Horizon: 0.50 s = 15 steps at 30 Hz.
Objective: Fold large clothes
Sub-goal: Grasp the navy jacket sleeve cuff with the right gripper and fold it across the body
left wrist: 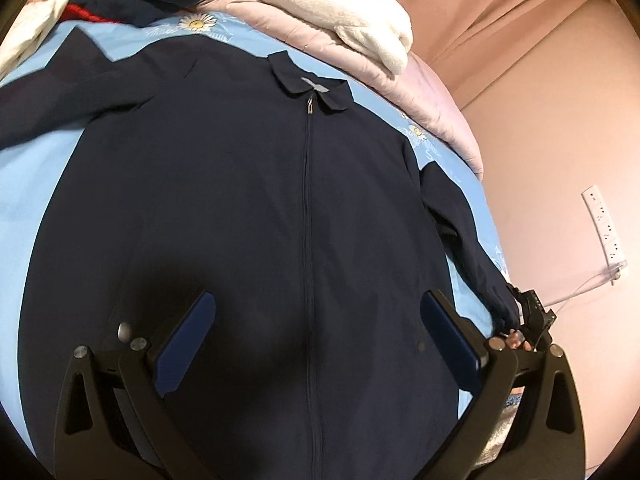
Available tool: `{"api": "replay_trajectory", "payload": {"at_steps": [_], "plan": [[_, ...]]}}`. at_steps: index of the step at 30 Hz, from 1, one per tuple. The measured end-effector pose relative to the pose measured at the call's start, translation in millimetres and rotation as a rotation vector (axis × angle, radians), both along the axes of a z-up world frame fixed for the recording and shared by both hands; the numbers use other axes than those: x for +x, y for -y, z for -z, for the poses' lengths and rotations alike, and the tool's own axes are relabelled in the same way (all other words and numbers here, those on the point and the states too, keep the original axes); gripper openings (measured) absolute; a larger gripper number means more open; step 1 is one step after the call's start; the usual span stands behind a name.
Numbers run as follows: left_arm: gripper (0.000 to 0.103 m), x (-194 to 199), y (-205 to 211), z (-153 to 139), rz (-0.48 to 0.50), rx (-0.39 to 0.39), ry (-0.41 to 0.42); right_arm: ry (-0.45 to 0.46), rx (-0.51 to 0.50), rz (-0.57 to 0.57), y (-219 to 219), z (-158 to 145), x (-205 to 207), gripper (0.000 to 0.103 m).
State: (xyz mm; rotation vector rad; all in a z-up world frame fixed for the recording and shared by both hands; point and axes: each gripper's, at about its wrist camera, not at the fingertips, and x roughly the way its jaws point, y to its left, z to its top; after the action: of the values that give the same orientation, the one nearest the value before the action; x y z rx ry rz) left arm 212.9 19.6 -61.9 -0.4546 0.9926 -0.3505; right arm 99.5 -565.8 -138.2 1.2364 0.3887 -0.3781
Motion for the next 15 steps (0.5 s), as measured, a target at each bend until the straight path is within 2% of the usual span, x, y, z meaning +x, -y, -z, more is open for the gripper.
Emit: {"api": "replay_trajectory", "payload": {"at_steps": [1, 3, 6, 7, 11, 13, 14, 15], "plan": [[0.103, 6.5, 3.0, -0.9, 0.000, 0.016, 0.002, -0.012, -0.003, 0.022, 2.7, -0.2, 0.5, 0.034], [0.103, 16.1, 4.8, -0.6, 0.005, 0.020, 0.000, -0.062, -0.035, 0.055, 7.7, -7.7, 1.5, 0.005], [0.103, 25.0, 3.9, -1.4, 0.015, 0.015, 0.005, -0.082, -0.165, 0.091, 3.1, -48.5, -11.3, 0.004], [0.103, 25.6, 1.8, -2.2, 0.017, 0.021, 0.015, -0.110, -0.260, 0.119, -8.1, -79.2, -15.6, 0.004], [0.103, 26.2, -8.6, -4.1, 0.027, 0.022, 0.033, -0.184, -0.503, 0.121, -50.6, -164.9, -5.8, 0.004], [0.103, 26.5, -17.9, -7.8, 0.023, 0.023, 0.045, -0.249, -0.695, 0.088, -100.1, -215.7, 19.9, 0.004], [0.103, 24.6, -24.0, -10.3, 0.020, 0.019, 0.056, -0.266, -0.748, 0.068, -115.1, -228.3, 41.3, 0.004], [0.103, 22.8, -29.7, -13.0, 0.016, 0.017, 0.067, -0.276, -0.834, 0.031, -149.7, -249.4, 57.7, 0.004]]}}
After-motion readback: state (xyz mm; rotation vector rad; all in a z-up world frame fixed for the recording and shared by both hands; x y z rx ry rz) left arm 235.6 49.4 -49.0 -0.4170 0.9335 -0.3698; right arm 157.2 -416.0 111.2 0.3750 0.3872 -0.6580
